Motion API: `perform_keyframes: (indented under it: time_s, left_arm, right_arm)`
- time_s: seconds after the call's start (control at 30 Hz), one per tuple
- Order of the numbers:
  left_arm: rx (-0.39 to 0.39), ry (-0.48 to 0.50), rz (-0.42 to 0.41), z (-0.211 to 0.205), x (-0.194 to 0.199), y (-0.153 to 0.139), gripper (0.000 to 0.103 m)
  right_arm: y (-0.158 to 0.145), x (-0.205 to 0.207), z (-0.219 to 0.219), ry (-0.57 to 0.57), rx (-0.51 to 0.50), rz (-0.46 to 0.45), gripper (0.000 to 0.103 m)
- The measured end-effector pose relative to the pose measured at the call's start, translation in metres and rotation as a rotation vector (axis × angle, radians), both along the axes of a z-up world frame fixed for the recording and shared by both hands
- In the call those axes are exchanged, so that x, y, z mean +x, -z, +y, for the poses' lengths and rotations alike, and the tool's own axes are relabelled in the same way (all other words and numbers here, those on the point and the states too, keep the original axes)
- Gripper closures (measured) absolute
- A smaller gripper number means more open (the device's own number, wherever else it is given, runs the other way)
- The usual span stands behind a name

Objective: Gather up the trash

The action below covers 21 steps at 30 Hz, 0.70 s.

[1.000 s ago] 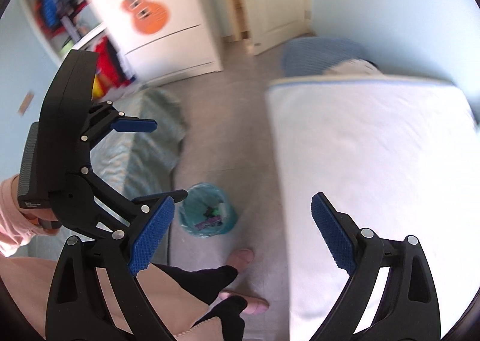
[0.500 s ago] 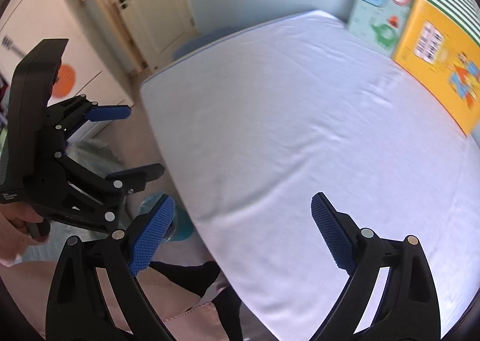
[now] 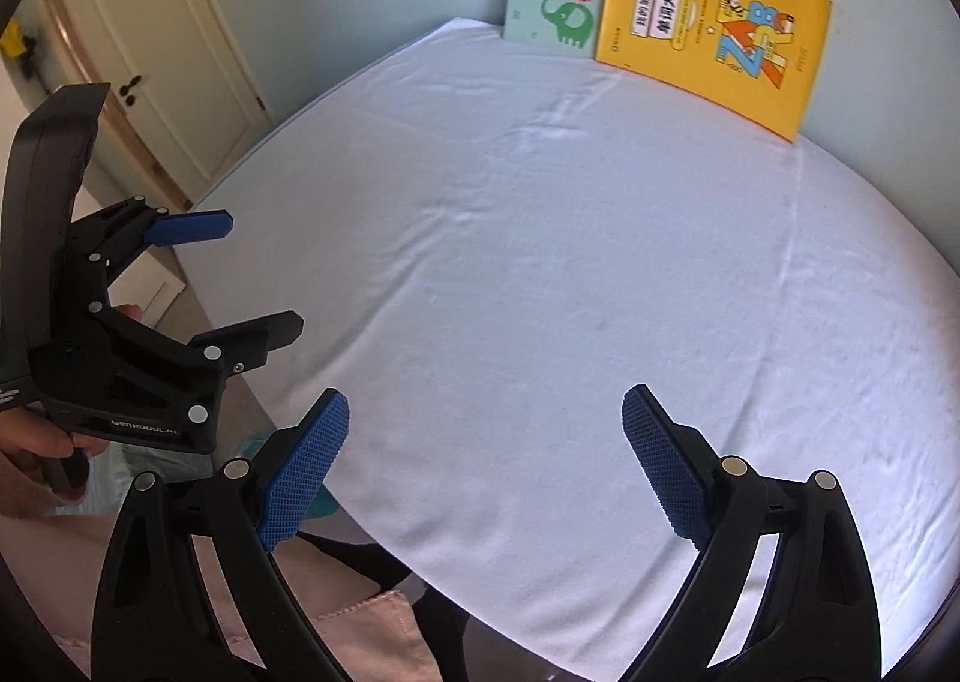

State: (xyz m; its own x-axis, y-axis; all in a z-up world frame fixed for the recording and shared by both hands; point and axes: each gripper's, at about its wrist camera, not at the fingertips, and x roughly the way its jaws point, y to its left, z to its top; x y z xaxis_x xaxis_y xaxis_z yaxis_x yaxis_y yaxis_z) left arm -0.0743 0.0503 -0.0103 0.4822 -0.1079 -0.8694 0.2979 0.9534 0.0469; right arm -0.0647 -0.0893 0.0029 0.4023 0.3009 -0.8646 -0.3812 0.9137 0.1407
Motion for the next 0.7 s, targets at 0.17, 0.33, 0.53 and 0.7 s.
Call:
perform_keyframes:
  time_s: [0.17, 0.33, 0.53, 0.7]
  left_arm:
    - [-0.004, 0.06, -0.001, -0.022, 0.008, -0.002, 0.007]
    - [-0.037, 0.105, 0.007, -0.032, 0.01, -0.005, 0.007]
    - [-0.03, 0.134, 0.0, -0.039, 0.015, -0.009, 0.007]
    - [-0.015, 0.149, -0.005, -0.043, 0.016, -0.01, 0.007]
  right_arm:
    - [-0.005, -0.008, -0.021, 0.101, 0.009, -0.009, 0.011]
    - [-0.007, -0.011, -0.035, 0.189, -0.005, -0.021, 0.011]
    - [-0.006, -0.014, -0.049, 0.278, 0.025, -0.022, 0.011]
    - [-0.006, -0.018, -0.055, 0.312, 0.031, -0.026, 0.011]
